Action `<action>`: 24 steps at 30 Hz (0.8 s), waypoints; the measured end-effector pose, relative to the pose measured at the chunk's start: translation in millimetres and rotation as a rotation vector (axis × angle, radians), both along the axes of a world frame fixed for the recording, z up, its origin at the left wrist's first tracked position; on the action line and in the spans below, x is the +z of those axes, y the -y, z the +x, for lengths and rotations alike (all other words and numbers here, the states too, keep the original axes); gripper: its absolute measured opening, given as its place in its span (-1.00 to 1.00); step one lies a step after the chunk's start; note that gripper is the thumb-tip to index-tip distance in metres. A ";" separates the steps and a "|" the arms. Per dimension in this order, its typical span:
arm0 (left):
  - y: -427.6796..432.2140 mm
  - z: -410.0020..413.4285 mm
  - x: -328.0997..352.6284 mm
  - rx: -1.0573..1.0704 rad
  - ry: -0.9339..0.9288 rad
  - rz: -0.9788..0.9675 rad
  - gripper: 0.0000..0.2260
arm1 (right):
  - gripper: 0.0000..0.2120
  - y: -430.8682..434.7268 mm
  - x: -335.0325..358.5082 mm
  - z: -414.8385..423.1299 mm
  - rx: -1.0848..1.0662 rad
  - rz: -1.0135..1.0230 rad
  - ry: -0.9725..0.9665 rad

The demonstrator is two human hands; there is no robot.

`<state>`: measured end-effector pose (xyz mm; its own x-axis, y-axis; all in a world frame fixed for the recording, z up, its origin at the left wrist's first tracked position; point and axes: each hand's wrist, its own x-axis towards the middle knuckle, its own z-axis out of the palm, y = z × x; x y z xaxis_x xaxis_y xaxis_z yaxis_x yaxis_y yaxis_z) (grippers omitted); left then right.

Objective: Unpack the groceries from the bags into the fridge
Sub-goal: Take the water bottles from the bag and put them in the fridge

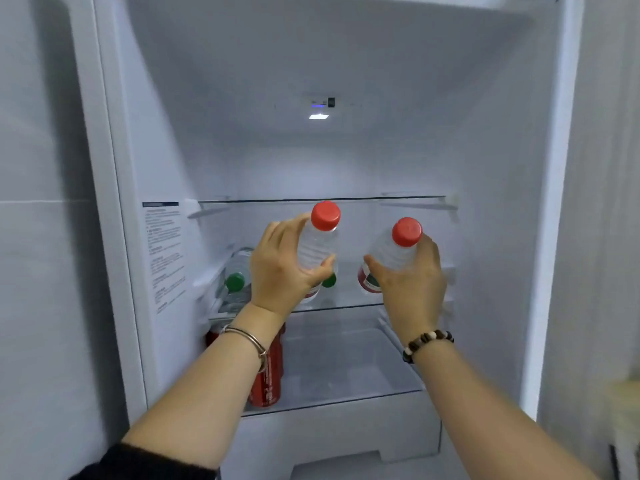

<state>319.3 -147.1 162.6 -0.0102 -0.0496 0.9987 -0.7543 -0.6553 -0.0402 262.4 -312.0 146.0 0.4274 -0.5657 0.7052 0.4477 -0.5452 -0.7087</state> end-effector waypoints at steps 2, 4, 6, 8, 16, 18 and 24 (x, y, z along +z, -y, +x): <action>-1.8 8.4 -4.0 0.031 -0.040 -0.008 -0.49 | -0.40 1.2 -3.2 9.1 -0.004 -0.012 -0.013; -3.2 15.3 -6.7 0.041 -0.087 -0.017 -0.49 | -0.41 3.2 -5.4 17.4 0.002 -0.024 -0.039; -3.7 20.3 -7.5 0.060 -0.147 0.003 -0.47 | -0.45 5.1 -7.7 25.5 0.023 -0.032 -0.066; -2.8 27.2 -8.4 0.094 -0.251 0.042 -0.46 | -0.47 6.7 -12.6 35.5 0.066 -0.037 -0.102; -17.8 64.9 -20.6 0.176 -0.653 0.128 -0.50 | -0.48 15.4 -31.5 58.7 0.129 -0.242 -0.392; -21.8 69.6 -25.3 0.234 -0.694 0.132 -0.53 | -0.58 17.8 -34.8 65.1 0.074 -0.344 -0.486; -19.3 74.6 -32.7 0.350 -0.690 0.328 -0.58 | -0.58 8.5 -36.6 83.3 0.015 -0.426 -0.674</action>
